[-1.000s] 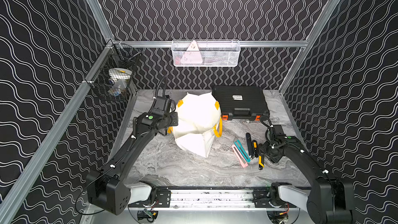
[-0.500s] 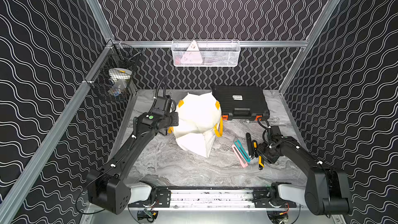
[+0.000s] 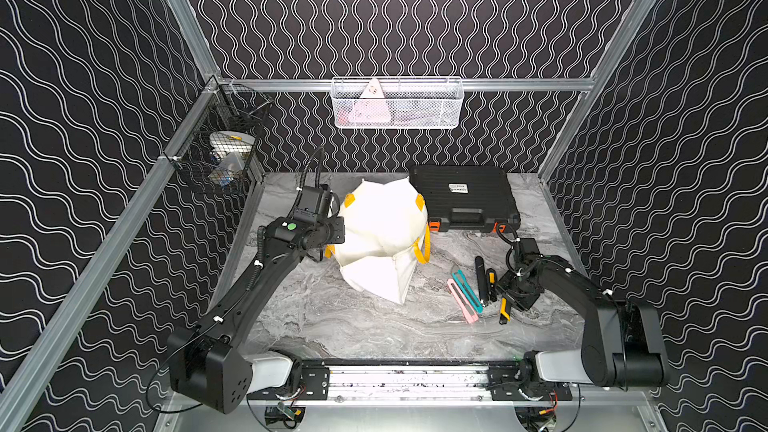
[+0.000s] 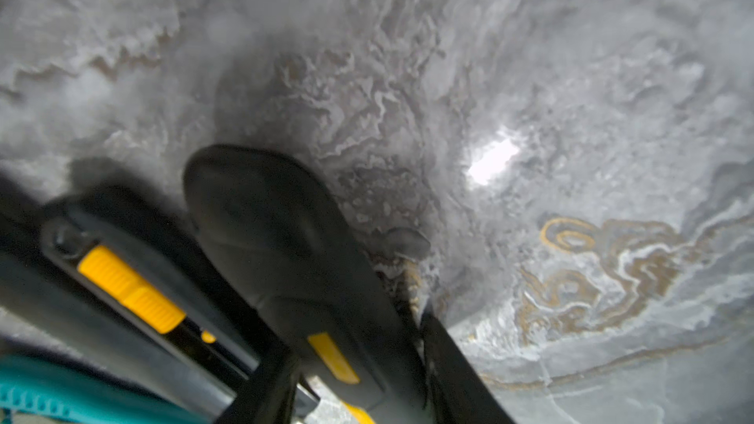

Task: Place the art knife into the pouch
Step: Pick up the utility knife at the center of the board.

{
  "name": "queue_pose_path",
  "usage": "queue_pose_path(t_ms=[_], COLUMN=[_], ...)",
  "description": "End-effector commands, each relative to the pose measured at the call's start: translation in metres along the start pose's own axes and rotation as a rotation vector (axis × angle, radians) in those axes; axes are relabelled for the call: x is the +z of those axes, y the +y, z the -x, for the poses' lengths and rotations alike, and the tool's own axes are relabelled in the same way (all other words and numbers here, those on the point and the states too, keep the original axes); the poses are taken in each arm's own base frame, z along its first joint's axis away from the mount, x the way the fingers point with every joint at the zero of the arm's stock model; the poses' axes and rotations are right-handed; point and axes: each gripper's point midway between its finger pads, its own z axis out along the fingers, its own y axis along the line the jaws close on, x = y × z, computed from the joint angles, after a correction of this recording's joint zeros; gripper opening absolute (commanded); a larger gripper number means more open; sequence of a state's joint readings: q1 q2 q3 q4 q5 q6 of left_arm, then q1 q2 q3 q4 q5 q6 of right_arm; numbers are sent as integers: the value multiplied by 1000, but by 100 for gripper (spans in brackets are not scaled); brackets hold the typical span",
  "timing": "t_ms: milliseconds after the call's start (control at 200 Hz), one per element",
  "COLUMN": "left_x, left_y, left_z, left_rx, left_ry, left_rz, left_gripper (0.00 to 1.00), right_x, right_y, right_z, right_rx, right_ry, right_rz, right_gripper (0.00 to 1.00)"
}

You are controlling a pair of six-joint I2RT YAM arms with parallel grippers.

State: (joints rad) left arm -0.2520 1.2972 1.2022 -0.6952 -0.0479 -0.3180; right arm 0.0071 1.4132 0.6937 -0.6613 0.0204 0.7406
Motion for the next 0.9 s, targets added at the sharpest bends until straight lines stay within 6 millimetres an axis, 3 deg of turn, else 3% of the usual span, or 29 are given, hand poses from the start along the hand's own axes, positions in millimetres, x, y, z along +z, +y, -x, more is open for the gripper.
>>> queue_pose_path(t_ms=[0, 220, 370, 465, 695, 896], left_x=[-1, 0, 2, 1, 0, 2], left_y=[-2, -3, -5, -7, -16, -18], left_z=[4, 2, 1, 1, 0, -2], left_rx=[12, 11, 13, 15, 12, 20], left_ry=[-18, -13, -7, -10, -24, -19], left_rz=[-12, -20, -31, -43, -96, -93], left_gripper=[0, 0, 0, 0, 0, 0], right_x=[7, 12, 6, -6, -44, -86], right_y=[8, 8, 12, 17, 25, 58], right_z=[6, 7, 8, 13, 27, 35], right_rx=[-18, -30, -53, -77, -115, -174], right_ry=[-5, -14, -21, -48, -133, -172], right_rz=[20, 29, 48, 75, 116, 248], right_gripper=[47, 44, 24, 18, 18, 16])
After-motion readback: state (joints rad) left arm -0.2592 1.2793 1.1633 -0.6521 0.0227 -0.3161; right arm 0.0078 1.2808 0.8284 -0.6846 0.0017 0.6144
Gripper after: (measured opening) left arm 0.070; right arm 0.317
